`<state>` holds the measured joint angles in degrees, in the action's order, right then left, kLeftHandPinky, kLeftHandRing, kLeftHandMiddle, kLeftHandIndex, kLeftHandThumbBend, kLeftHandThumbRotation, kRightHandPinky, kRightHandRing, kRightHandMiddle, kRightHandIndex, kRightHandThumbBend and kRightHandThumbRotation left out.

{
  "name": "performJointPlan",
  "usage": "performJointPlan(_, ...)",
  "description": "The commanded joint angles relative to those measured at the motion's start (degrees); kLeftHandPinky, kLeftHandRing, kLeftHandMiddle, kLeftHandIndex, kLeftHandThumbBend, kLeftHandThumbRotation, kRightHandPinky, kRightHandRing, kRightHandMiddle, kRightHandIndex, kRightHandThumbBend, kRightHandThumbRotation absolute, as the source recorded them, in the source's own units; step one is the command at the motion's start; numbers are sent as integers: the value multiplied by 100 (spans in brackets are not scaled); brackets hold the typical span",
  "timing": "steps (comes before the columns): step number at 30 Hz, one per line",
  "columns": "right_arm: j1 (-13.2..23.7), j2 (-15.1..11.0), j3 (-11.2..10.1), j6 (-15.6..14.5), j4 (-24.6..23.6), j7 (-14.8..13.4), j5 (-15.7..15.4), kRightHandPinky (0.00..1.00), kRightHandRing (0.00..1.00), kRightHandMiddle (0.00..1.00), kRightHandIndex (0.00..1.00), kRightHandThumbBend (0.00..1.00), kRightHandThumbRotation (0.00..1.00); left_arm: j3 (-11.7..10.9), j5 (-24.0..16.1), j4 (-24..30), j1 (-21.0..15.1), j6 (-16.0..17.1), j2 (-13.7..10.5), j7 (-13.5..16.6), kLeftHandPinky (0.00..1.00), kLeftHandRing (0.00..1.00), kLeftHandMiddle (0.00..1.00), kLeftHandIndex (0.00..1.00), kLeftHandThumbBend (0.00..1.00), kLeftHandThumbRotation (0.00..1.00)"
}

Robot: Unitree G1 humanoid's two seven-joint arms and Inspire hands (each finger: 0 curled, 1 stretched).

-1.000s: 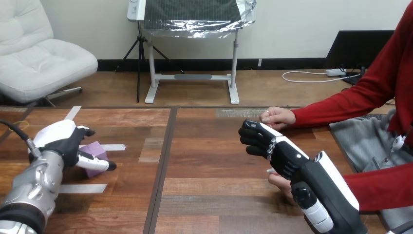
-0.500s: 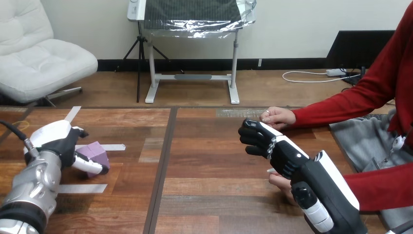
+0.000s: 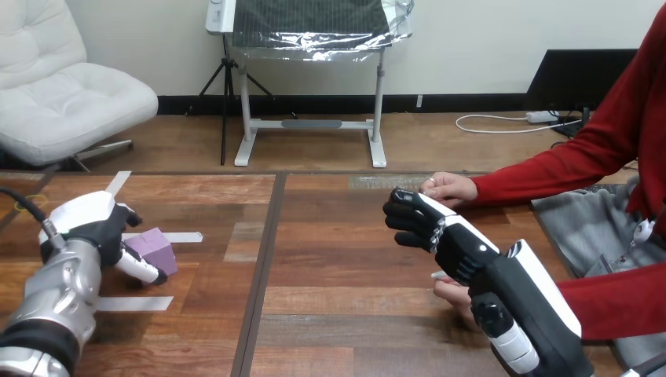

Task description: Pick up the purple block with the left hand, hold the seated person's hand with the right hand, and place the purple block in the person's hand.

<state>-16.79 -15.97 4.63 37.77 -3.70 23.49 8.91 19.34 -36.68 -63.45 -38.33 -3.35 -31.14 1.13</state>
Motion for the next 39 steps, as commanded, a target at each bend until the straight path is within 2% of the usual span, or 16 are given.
performJointPlan(1,165,30,-74,20,-278,-34,43,85,88,88,89,92,100,50,-28,27,-571,-102,21,87,66,77,80,77,76,16)
performJointPlan(5,158,34,-74,38,-288,-32,46,85,88,88,89,92,100,21,14,21,-591,-209,62,127,62,74,78,75,74,13)
performJointPlan(6,155,36,-74,33,-294,-35,46,85,88,88,89,92,100,6,30,29,-590,-232,70,138,56,69,74,73,74,11)
performJointPlan(8,148,41,-72,24,-308,-40,47,85,88,88,89,92,100,-23,64,48,-592,-279,87,151,53,66,71,72,74,10)
performJointPlan(12,145,43,-71,9,-328,-44,46,85,87,88,89,93,100,-50,113,53,-604,-338,109,161,40,52,61,68,73,8)
performJointPlan(16,146,43,-69,-1,-342,-47,43,85,87,88,89,93,100,-34,130,56,-616,-369,112,153,33,44,54,64,72,5)
performJointPlan(31,148,51,-68,28,-328,-39,61,84,87,88,89,93,100,129,-5,186,-632,-490,84,100,21,31,42,64,72,10)
performJointPlan(39,150,57,-74,38,-330,-54,31,84,87,88,89,93,100,173,-57,155,-660,-506,84,56,21,31,42,64,72,14)
